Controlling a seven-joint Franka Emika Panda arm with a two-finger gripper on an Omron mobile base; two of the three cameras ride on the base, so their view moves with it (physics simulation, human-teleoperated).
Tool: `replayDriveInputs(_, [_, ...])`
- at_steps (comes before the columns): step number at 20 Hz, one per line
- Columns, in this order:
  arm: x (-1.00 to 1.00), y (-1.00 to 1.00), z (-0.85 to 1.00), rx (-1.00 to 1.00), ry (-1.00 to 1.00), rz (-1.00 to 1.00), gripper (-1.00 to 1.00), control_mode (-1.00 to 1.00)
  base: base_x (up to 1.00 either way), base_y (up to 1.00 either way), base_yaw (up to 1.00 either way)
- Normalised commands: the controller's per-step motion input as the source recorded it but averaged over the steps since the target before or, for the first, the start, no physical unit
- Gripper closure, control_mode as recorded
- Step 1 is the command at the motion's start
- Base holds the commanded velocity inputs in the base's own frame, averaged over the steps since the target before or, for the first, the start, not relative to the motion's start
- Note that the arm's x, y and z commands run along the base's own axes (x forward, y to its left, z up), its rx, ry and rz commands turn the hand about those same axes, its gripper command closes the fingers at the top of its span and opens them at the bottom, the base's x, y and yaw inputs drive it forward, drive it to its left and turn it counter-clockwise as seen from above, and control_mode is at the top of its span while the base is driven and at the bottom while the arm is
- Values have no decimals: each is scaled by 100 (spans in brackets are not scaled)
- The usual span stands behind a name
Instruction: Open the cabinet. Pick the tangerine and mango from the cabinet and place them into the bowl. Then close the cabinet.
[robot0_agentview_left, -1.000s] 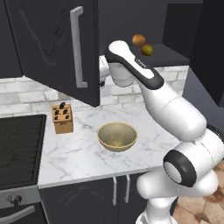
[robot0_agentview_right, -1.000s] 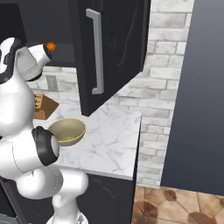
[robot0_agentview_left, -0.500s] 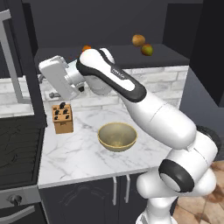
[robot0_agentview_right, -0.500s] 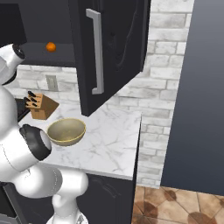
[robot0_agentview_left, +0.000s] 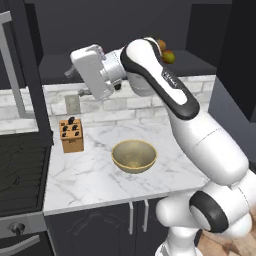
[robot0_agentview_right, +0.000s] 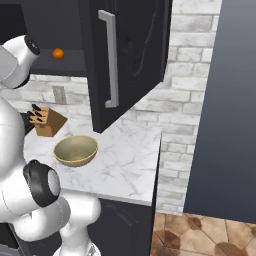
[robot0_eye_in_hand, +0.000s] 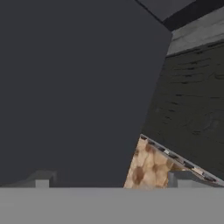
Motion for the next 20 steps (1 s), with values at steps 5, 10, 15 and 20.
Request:
replayDriveInputs(5, [-66, -70, 59, -13, -9, -14, -100, -100, 0, 0, 0])
replayDriveInputs(10, [-78, -50, 6, -27, -10, -19, -100, -100, 0, 0, 0])
replayDriveInputs(15, [-60, -55, -4, -25, -21, -28, -100, -100, 0, 0, 0])
replayDriveInputs(20, [-7, -74, 0, -12, -9, -29, -100, -100, 0, 0, 0])
